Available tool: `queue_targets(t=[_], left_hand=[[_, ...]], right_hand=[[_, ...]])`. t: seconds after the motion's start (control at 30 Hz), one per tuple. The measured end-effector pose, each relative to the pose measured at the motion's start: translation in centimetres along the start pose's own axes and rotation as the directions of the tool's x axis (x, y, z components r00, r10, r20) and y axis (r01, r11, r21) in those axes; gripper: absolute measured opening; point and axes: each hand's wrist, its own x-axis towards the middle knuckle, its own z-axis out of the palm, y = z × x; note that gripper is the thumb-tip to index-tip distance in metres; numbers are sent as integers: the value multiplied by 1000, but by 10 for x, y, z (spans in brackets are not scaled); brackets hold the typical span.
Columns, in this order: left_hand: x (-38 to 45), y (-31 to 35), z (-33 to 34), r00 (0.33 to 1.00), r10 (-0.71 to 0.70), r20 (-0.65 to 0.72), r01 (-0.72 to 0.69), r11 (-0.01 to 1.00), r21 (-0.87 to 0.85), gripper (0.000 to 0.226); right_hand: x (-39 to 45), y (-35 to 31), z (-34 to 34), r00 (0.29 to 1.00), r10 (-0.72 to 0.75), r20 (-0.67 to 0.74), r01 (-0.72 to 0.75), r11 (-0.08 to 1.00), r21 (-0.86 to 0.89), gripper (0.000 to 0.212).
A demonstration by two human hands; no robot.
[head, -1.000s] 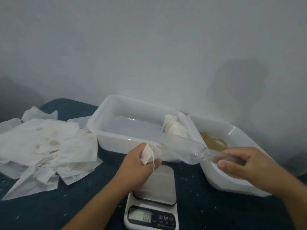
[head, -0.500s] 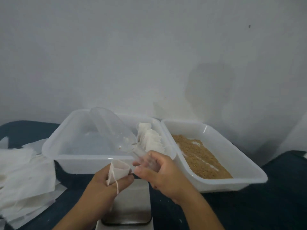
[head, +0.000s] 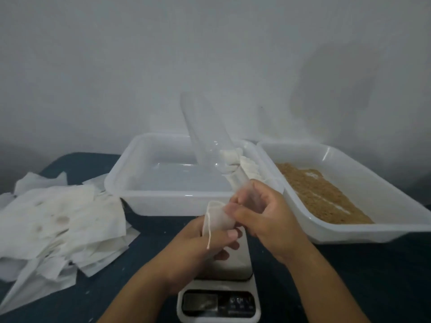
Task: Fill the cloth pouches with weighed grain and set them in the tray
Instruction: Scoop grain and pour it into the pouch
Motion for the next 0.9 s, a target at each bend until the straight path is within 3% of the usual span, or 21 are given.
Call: queue_targets(t=[0.23, 0.33, 0.43, 0.57, 0.8, 0.9], left_hand=[[-1, 5, 6, 997, -2, -73, -13, 979, -203, 35], [-1, 7, 6, 997, 0, -81, -20, 968, -249, 34], [1, 5, 5, 994, -22, -107, -12, 952, -306, 35], [1, 4, 6, 996, -30, -89, -1, 944, -329, 38], [-2, 6, 5, 999, 38, 25, -28, 948, -318, 48], [-1, 3, 5, 996, 82, 20, -75, 969, -234, 36]], right_hand=[[-5, -8, 4, 982, -145, -124, 132, 986, -104, 18], [-6, -10, 5, 988, -74, -139, 71, 997, -22, 16], [-7, -6, 2, 993, -4, -121, 7, 1000, 25, 29], [-9, 0, 2, 991, -3, -135, 2, 1000, -9, 35], [-12, -5, 3, 971, -131, -200, 149, 986, 78, 36], [-13, -6, 2, 959, -181, -220, 203, 976, 81, 32]])
